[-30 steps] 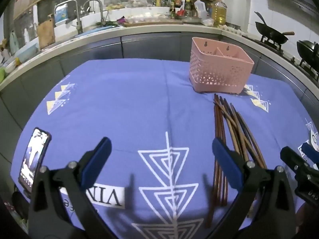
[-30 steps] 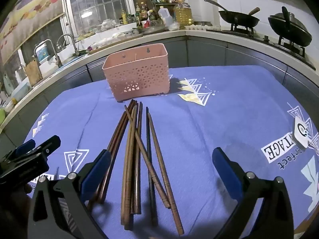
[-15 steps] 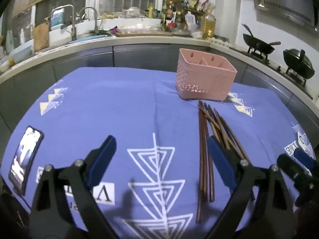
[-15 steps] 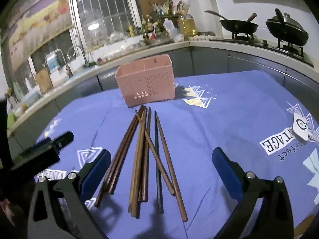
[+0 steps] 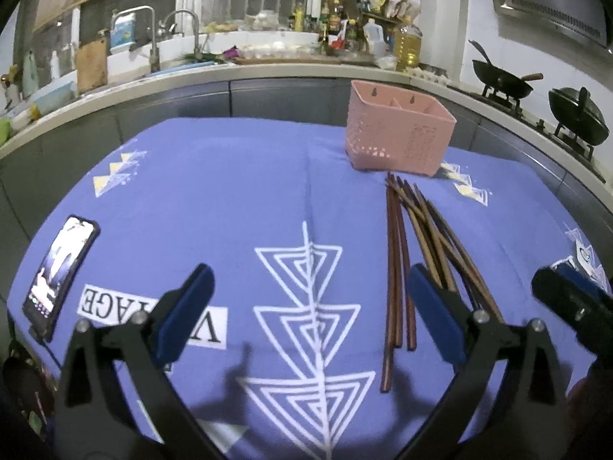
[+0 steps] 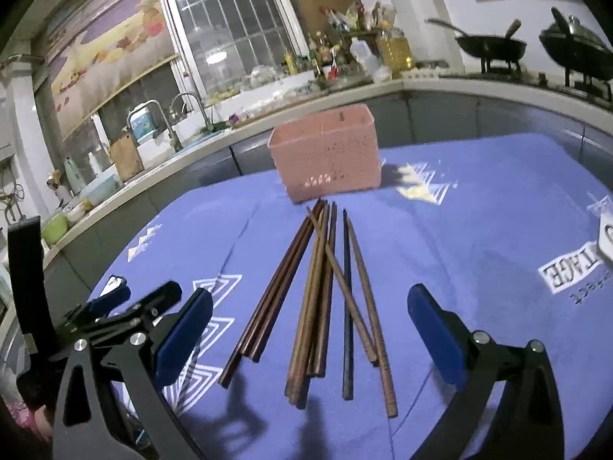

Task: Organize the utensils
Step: 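Move both tools over the pile of brown chopsticks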

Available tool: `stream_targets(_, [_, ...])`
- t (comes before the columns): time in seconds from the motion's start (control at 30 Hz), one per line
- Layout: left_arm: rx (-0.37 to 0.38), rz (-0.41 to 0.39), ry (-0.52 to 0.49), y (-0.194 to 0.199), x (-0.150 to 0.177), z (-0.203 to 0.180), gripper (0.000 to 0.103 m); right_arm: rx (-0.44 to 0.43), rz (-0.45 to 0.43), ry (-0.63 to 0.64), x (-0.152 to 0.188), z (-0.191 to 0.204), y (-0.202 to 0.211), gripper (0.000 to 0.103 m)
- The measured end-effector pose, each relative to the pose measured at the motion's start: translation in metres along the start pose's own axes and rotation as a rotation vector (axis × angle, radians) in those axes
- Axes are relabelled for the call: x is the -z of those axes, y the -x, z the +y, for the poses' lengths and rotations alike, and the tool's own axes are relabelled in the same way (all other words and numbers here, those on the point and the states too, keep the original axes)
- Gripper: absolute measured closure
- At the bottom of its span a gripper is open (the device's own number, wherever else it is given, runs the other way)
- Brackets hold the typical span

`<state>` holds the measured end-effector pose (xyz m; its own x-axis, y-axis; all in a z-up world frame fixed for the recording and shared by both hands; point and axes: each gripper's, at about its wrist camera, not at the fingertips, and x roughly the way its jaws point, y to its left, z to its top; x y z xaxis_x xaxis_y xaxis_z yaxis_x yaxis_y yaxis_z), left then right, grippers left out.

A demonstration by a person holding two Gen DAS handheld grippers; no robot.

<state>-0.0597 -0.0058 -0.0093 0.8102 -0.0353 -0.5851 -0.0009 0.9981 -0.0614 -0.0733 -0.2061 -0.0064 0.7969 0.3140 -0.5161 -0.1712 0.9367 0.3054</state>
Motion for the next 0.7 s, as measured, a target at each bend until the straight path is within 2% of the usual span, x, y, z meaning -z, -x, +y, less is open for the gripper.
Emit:
stream_targets(0.1, [-0.013,-0.056,-0.037,0.005,-0.009,-0.003,0.006,0.033,-0.002,-0.006,-0.002,-0.003,0.001,0.003])
stream_targets(0.23, [-0.025,-0.132,-0.057,0.004,-0.041,-0.006,0.006,0.052,-0.020,0.015,-0.016,-0.006,0.001,0.003])
stream_targets(0.4, [-0.048,-0.262,-0.072,0.010,-0.077,-0.014,0.006,0.088,-0.126,0.074,-0.045,-0.003,0.009,0.005])
stream_targets(0.47, [-0.048,-0.290,-0.078,0.011,-0.085,-0.017,0.006,0.101,-0.161,0.095,-0.052,-0.001,0.012,0.009])
stream_targets(0.57, [-0.062,-0.335,-0.085,0.014,-0.092,-0.022,0.006,0.108,-0.193,0.128,-0.064,0.003,0.014,0.021])
stream_targets(0.7, [-0.051,-0.364,-0.073,0.019,-0.089,-0.024,0.006,0.094,-0.223,0.102,-0.065,0.001,0.015,0.031])
